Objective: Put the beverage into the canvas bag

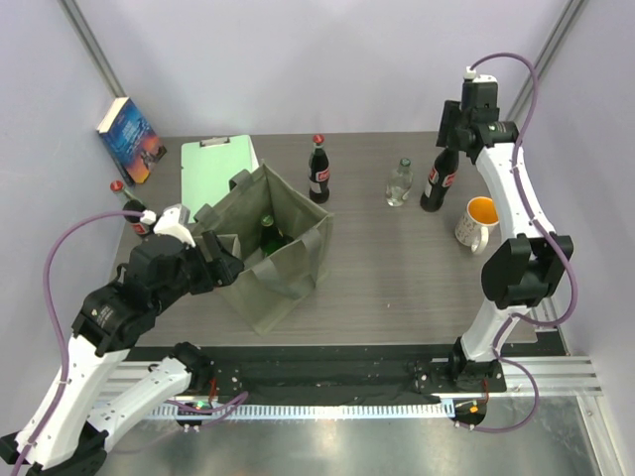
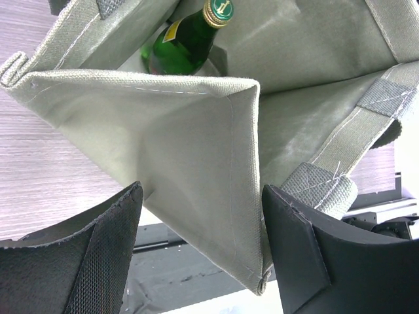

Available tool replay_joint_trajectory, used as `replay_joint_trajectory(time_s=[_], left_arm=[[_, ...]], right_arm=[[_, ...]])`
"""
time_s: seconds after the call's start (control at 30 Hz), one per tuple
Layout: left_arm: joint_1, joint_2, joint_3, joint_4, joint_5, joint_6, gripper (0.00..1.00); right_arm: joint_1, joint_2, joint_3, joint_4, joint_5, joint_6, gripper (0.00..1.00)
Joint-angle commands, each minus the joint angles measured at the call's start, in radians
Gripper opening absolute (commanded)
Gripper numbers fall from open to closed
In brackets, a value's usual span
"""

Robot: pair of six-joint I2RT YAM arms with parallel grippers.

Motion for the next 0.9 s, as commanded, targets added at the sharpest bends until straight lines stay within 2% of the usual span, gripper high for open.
replay_joint_trajectory(time_s=[0.0,0.2,0.43,0.53,0.57,0.8,0.87], left_arm=[[-0.004,0.006,0.035,0.01,-0.022,0.012,0.75],[-0.004,0.007,0.036,0.0,-0.029,0.017,0.75],[-0.004,0.006,0.033,-0.003,-0.036,0.021,0.75],[-0.004,0.007,0.032,-0.003,-0.033,0.021,0.75],[-0.004,0.009,0.033,-0.006,-0.028,0.021,0.75],[-0.004,-0.002,0.04,-0.006,-0.025,0.018,0.75],[-0.004,-0.002,0.04,-0.004,-0.025,0.017,0.75]], right_arm=[[-0.019,0.022,-0.039,0.104,-0.079,-0.056,0.64],[-0.019,0.008,-0.098,0.164,-0.082,-0.082,0.59],[-0.019,-0.088,-0.202,0.233,-0.056,-0.123,0.39],[-0.019,-0.104,-0.219,0.235,-0.05,-0.137,0.26],[-0.018,-0.113,-0.222,0.232,-0.048,-0.14,0.18],[-0.018,-0.157,-0.22,0.184,-0.08,-0.104,0.01],[-0.019,-0.17,-0.223,0.17,-0.09,-0.102,0.01]])
